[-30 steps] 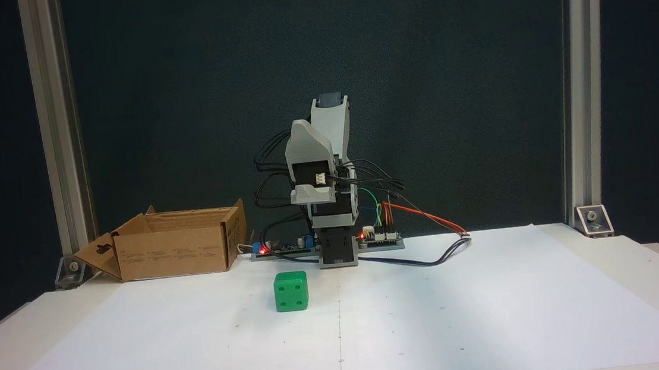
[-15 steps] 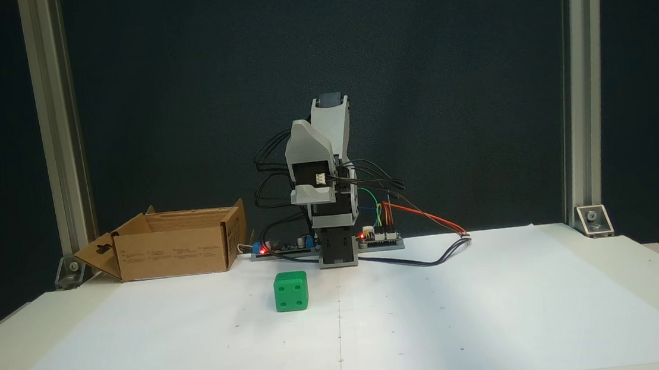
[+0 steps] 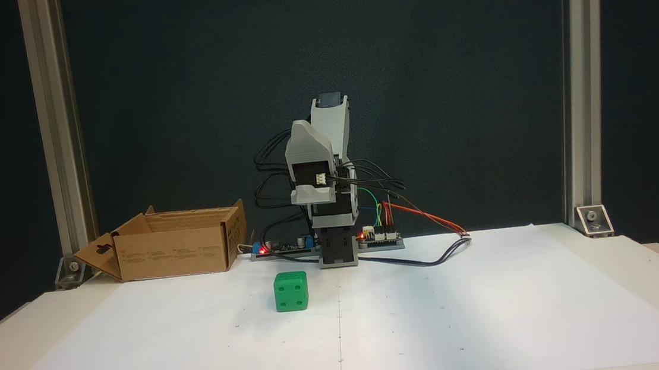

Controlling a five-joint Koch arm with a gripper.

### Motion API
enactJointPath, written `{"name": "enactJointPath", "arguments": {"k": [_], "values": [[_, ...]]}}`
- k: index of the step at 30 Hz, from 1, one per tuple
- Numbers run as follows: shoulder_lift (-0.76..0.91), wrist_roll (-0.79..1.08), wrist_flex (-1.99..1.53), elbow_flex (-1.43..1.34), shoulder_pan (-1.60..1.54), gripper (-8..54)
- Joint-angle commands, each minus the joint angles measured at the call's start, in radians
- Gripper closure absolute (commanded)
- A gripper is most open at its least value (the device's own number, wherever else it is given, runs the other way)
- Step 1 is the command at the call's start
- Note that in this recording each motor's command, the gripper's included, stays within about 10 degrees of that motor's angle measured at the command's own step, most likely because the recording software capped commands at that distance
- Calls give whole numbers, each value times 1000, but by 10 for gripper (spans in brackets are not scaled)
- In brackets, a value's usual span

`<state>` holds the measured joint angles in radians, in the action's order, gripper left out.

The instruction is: Grasp a green dice and put it in the bin.

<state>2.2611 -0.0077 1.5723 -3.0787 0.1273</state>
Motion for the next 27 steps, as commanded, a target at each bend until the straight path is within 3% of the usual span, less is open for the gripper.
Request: {"name": "enactJointPath", "arguments": {"k": [1,11,27], "values": [[106,-15,3,-48,-17,14],[106,-17,-166,49,-94,28],[107,-25,-1258,733,-137,19]]}}
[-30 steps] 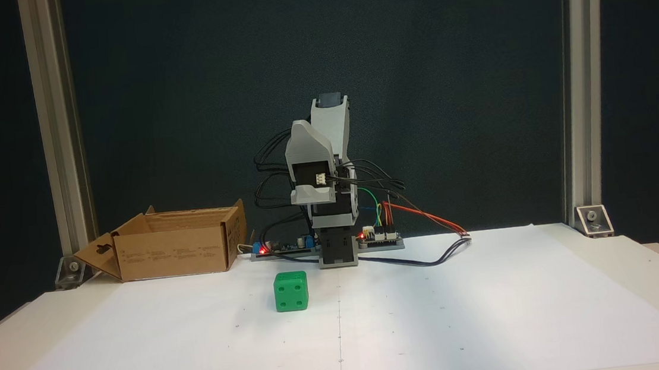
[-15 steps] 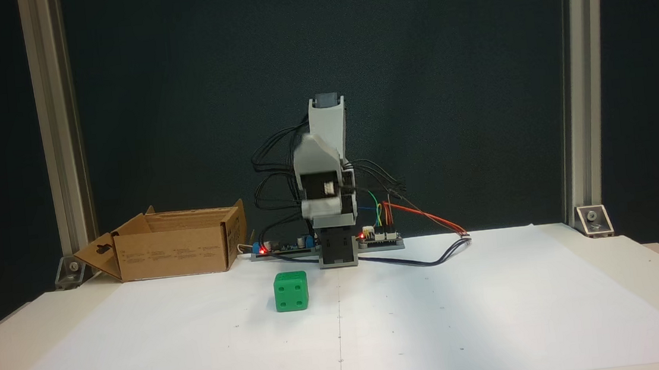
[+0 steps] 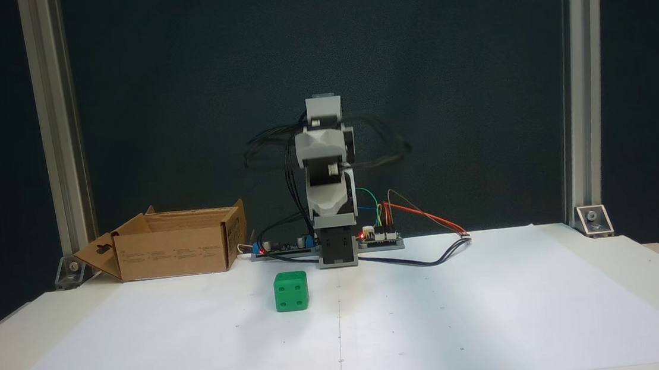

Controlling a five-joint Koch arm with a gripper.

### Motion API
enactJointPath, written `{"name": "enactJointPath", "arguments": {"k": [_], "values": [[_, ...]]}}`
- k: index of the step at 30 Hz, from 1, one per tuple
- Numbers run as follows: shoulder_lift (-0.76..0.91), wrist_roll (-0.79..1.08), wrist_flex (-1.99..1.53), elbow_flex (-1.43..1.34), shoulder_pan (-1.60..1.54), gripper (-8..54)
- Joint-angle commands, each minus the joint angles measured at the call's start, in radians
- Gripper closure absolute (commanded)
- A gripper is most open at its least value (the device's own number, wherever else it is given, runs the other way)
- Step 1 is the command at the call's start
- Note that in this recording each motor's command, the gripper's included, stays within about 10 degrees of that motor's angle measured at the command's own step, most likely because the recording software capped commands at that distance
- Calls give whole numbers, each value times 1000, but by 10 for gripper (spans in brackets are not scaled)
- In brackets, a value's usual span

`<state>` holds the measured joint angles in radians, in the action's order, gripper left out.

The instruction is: Grasp a green dice and put it in the bin.

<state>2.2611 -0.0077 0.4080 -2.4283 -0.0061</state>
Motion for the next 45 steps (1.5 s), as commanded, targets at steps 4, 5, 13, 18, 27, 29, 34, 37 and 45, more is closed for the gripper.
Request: {"name": "enactJointPath", "arguments": {"k": [4,5,13,18,27,29,34,37,45], "values": [[109,-26,-360,244,-3,20],[110,-25,-431,281,2,20],[58,-23,-960,640,103,21],[-143,3,-1304,695,225,20],[-357,278,-1701,862,333,12],[-367,324,-1698,867,331,11],[-417,359,-1661,870,307,11],[-454,367,-1620,870,304,12],[-491,388,-1474,753,311,15]]}}
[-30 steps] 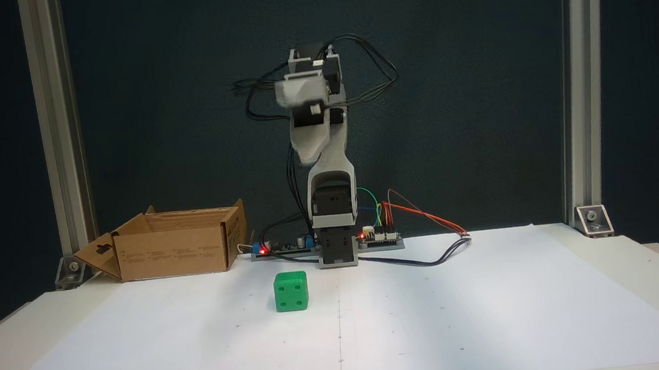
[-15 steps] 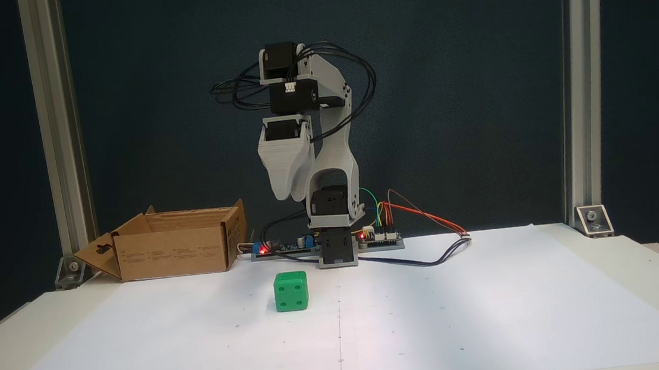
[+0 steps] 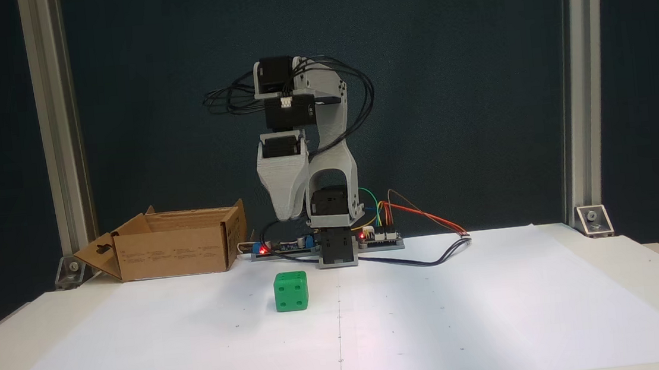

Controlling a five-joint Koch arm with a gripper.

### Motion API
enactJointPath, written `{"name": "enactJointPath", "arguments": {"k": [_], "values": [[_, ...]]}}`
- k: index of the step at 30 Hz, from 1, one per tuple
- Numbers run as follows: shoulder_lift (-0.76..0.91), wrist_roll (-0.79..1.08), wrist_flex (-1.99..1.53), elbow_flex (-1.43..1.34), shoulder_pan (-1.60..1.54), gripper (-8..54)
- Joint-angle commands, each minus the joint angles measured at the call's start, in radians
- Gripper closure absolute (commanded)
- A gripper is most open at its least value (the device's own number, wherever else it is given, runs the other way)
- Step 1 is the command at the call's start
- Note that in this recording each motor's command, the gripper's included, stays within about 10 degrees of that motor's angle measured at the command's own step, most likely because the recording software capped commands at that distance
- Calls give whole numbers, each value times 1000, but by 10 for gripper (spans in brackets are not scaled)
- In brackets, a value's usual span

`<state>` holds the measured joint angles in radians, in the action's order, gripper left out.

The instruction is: Grasp a green dice and put it in the bin.

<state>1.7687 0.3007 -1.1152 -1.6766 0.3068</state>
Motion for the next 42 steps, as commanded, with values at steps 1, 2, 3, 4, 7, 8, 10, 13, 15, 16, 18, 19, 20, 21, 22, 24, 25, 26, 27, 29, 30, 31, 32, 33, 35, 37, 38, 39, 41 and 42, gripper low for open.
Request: {"name": "enactJointPath", "arguments": {"k": [1,2,3,4,7,8,10,13,15,16,18,19,20,21,22,24,25,26,27,29,30,31,32,33,35,37,38,39,41,42], "values": [[2,86,74,-32,-2,15],[2,86,95,-61,-2,16],[2,87,106,-84,-2,16],[2,95,129,-112,-2,17],[2,104,169,-161,8,17],[2,106,173,-167,12,17],[2,120,173,-178,26,16],[2,166,173,-187,41,16],[2,186,178,-195,57,16],[2,193,184,-199,63,16],[0,201,207,-213,69,16],[0,201,215,-218,71,16],[0,201,230,-224,74,16],[-5,201,236,-229,74,16],[-6,201,249,-233,74,16],[-8,201,288,-256,75,16],[-8,201,307,-268,77,16],[-8,201,328,-281,78,17],[-8,201,344,-291,80,17],[-8,201,359,-305,84,17],[-8,201,364,-314,86,17],[-8,201,364,-319,86,17],[-8,201,364,-321,91,17],[-11,201,364,-322,92,17],[-23,201,364,-324,95,17],[-32,201,365,-322,100,17],[-44,199,365,-324,101,17],[-49,199,365,-324,104,17],[-64,199,368,-324,112,17],[-72,198,368,-325,114,17]]}}
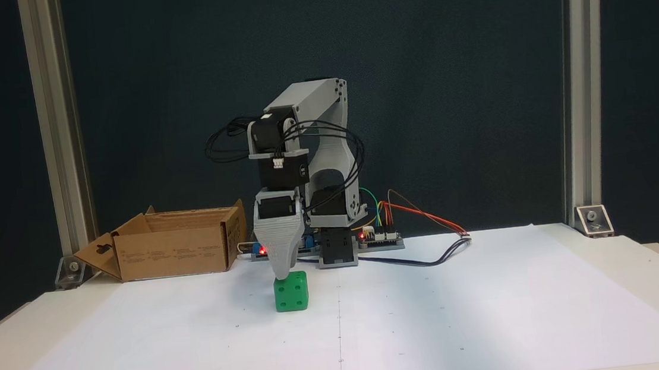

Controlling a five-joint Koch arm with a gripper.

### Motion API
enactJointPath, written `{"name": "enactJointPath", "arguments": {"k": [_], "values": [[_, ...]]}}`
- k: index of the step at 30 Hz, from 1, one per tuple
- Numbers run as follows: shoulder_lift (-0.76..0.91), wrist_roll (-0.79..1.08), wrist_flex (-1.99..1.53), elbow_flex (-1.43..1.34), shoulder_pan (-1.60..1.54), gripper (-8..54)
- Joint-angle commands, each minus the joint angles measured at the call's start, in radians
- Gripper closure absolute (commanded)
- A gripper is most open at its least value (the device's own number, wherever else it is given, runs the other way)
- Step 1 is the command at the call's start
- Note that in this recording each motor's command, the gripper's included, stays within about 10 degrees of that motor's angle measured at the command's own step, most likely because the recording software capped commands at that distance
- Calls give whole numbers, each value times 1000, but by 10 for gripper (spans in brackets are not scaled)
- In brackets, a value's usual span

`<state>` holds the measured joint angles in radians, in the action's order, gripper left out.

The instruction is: Grasp a green dice and put it in the bin.

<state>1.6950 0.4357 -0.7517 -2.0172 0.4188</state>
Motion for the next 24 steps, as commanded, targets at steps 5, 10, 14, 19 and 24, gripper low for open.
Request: {"name": "enactJointPath", "arguments": {"k": [5,10,14,19,24], "values": [[-3,63,72,-2,11,17],[-3,63,149,-28,26,17],[-8,63,167,-46,28,18],[-34,63,167,-63,25,22],[-37,63,176,-67,21,23]]}}
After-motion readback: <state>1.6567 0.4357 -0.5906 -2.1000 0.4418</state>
